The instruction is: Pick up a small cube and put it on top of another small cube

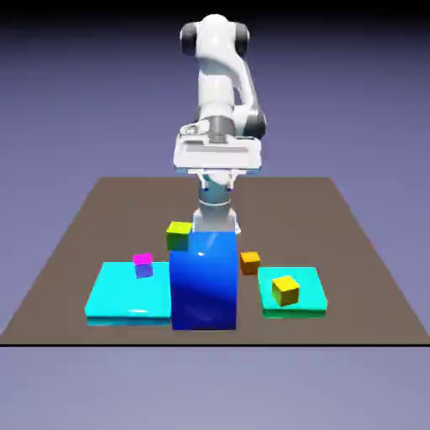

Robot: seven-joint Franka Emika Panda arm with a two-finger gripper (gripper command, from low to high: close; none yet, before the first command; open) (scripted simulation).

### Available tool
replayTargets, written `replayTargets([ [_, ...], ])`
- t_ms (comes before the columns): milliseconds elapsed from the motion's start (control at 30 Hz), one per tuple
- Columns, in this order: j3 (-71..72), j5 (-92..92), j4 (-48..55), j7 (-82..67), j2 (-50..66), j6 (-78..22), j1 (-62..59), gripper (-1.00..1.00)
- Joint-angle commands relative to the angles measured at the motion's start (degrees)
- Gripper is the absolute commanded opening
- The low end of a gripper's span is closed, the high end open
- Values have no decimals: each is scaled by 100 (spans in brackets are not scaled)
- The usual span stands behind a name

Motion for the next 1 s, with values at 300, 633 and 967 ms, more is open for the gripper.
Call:
replayTargets([
  [300,460,413,-137,568,1600,-2492,1848,0],
  [633,252,775,-888,802,3008,-2435,1996,0],
  [967,355,925,-893,694,3774,-1664,1963,-100],
])
